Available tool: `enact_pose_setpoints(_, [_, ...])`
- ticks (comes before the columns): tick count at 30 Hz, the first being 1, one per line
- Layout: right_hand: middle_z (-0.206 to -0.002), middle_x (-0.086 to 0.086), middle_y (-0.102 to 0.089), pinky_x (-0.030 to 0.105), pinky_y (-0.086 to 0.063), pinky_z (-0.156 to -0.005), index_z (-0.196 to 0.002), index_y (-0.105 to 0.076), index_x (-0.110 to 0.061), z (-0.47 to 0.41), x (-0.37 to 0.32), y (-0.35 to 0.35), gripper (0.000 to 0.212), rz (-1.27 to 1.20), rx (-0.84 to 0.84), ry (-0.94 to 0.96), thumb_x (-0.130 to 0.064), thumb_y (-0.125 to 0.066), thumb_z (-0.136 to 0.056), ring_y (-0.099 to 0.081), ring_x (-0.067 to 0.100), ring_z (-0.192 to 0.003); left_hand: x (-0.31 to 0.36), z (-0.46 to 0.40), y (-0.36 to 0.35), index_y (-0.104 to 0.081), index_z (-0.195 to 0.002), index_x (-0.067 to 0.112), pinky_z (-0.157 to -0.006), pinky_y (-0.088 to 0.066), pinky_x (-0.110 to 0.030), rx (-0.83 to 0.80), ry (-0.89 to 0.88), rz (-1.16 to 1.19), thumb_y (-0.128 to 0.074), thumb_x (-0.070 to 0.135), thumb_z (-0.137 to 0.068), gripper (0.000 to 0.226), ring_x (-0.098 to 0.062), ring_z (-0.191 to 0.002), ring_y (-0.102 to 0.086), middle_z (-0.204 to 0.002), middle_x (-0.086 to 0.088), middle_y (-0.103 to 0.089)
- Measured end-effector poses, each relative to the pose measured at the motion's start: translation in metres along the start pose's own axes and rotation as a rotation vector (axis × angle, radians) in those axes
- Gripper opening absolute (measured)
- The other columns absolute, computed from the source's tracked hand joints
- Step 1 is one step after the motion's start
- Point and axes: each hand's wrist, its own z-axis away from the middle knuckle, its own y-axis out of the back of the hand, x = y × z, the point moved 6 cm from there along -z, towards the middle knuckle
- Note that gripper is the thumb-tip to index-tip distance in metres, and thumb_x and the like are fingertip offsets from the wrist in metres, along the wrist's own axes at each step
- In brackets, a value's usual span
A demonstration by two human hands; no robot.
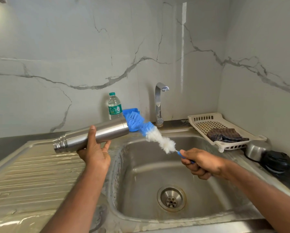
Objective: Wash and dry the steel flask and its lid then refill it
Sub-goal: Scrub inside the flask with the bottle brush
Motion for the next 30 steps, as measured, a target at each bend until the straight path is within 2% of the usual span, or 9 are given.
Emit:
enact_pose_setpoints(4, [-0.065, 0.002, -0.016, 0.020, -0.010, -0.043, -0.070, -0.037, -0.025, -0.005, 0.003, -0.008, 0.048, 0.066, 0.009, -0.034, -0.055, -0.032, -0.106, -0.006, 0.016, -0.054, -0.004, 0.010, -0.006, -0.044, -0.132, 0.016, -0.069, -0.062, -0.047, -0.020, -0.005, -0.011, -0.086, 0.016, -0.079, 0.067, -0.017, -0.117, -0.065, -0.131, 0.000, -0.065])
enact_pose_setpoints(7, [-0.063, 0.001, -0.017, 0.017, -0.011, -0.041, -0.069, -0.039, -0.026, 0.005, 0.005, -0.002, 0.047, 0.006, -0.040, -0.040, -0.055, -0.035, -0.106, -0.005, 0.015, -0.052, 0.003, 0.003, -0.004, -0.043, -0.126, 0.018, -0.069, -0.061, -0.047, 0.001, -0.026, 0.007, -0.086, 0.017, -0.080, 0.063, -0.017, -0.121, -0.062, -0.135, -0.001, -0.062])
enact_pose_setpoints(11, [-0.063, 0.001, -0.016, 0.016, -0.010, -0.040, -0.071, -0.038, -0.025, 0.000, -0.004, -0.008, 0.046, -0.035, 0.008, -0.012, -0.053, -0.034, -0.107, -0.005, 0.014, -0.051, -0.005, 0.008, -0.004, -0.044, -0.120, 0.021, -0.081, -0.060, -0.055, -0.027, -0.001, 0.002, -0.086, 0.017, -0.080, 0.059, -0.017, -0.120, -0.064, -0.134, 0.000, -0.063])
enact_pose_setpoints(17, [-0.068, 0.003, -0.013, 0.017, -0.008, -0.039, -0.071, -0.040, -0.025, 0.007, -0.006, -0.005, 0.045, -0.106, -0.043, -0.023, -0.053, -0.037, -0.106, -0.005, 0.012, -0.050, 0.000, 0.000, -0.002, -0.045, -0.123, 0.021, -0.087, -0.058, -0.059, -0.016, -0.008, 0.037, -0.087, 0.020, -0.079, 0.061, -0.018, -0.121, -0.063, -0.135, 0.001, -0.062])
enact_pose_setpoints(22, [-0.068, 0.002, -0.014, 0.016, -0.010, -0.038, -0.071, -0.039, -0.025, 0.003, -0.005, -0.010, 0.046, -0.054, -0.035, -0.048, -0.054, -0.035, -0.106, -0.006, 0.012, -0.050, -0.005, 0.008, -0.009, -0.043, -0.134, 0.017, -0.086, -0.058, -0.058, -0.057, -0.006, -0.006, -0.086, 0.017, -0.080, 0.070, -0.017, -0.121, -0.063, -0.135, 0.002, -0.063])
enact_pose_setpoints(26, [-0.068, 0.002, -0.015, 0.017, -0.008, -0.038, -0.071, -0.041, -0.025, 0.006, -0.007, -0.006, 0.045, -0.120, -0.046, -0.048, -0.054, -0.037, -0.106, -0.006, 0.012, -0.050, 0.000, 0.004, -0.004, -0.042, -0.135, 0.015, -0.085, -0.059, -0.056, -0.030, -0.029, 0.008, -0.087, 0.018, -0.078, 0.073, -0.017, -0.122, -0.062, -0.136, 0.000, -0.061])
enact_pose_setpoints(30, [-0.067, 0.000, -0.016, 0.017, -0.009, -0.038, -0.072, -0.041, -0.025, 0.002, -0.002, -0.014, 0.045, -0.044, -0.045, -0.078, -0.055, -0.035, -0.106, -0.006, 0.012, -0.051, -0.003, 0.009, -0.010, -0.045, -0.129, 0.020, -0.082, -0.060, -0.055, -0.074, -0.026, -0.022, -0.086, 0.016, -0.080, 0.064, -0.016, -0.122, -0.062, -0.135, 0.003, -0.063])
